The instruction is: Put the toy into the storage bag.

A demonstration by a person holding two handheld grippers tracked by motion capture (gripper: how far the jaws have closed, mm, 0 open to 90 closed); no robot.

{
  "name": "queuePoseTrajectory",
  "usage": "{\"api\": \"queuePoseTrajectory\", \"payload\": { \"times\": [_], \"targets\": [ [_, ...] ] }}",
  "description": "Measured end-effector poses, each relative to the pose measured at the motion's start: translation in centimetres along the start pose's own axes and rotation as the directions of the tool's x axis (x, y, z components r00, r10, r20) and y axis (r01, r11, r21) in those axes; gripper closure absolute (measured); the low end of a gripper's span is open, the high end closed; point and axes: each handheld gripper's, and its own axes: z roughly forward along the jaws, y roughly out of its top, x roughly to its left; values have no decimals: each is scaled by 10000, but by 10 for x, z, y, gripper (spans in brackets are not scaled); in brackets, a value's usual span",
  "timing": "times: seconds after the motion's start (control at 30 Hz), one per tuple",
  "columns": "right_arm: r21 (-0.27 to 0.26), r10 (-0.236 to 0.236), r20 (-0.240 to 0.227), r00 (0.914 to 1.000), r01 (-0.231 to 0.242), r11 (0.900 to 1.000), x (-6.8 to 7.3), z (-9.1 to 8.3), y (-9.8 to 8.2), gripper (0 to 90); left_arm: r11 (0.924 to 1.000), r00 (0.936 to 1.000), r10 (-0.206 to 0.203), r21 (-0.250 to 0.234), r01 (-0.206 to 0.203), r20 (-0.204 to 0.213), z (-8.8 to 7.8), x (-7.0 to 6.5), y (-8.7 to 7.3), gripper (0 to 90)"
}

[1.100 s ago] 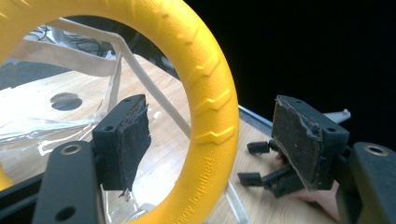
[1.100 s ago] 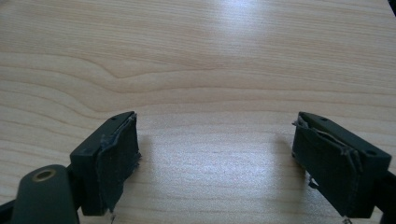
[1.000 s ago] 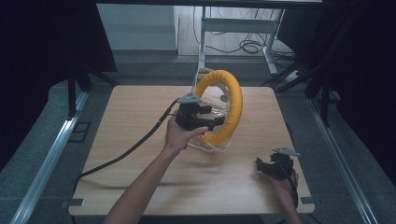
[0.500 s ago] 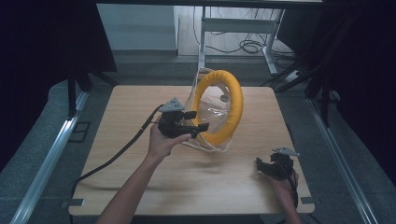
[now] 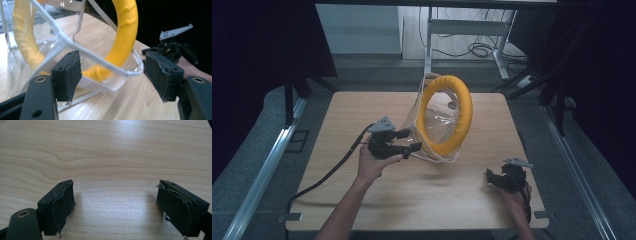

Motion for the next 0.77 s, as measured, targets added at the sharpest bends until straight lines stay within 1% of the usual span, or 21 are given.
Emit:
{"api": "queuePoseTrajectory", "payload": {
  "times": [0.2,0.27,0.3,0.33,0.4,0.53,0.63,0.67,0.77],
  "targets": [
    [-2,3,8,10000,-3,10000,0,0,0,145,9999,9991,48,150,-42,-417,-6,2,-16,287],
    [5,-52,14,10000,52,10000,0,0,0,145,9998,9989,58,217,-48,-455,-9,3,-22,287],
    [-16,25,15,10000,-25,10000,0,0,0,145,9997,9990,35,256,-24,-438,-10,4,-24,285],
    [-2,34,8,10000,-34,10000,0,0,0,145,9995,9987,102,297,-87,-497,-11,4,-26,285],
    [-2,27,4,10000,-27,10000,0,0,0,145,9993,9989,36,380,-19,-458,-13,6,-34,284],
    [-3,21,9,10000,-21,10000,0,0,0,145,9991,9984,-24,428,48,-560,-15,9,-40,285],
    [-4,20,10,10000,-20,10000,0,0,0,145,9993,9980,-80,366,103,-621,-18,12,-41,285],
    [-3,19,8,10000,-19,10000,0,0,0,145,9996,9980,-157,243,173,-619,-20,13,-41,285],
    [-4,14,13,10000,-14,10000,0,0,0,145,9996,9976,-173,202,187,-670,-22,14,-42,285]
  ]
}}
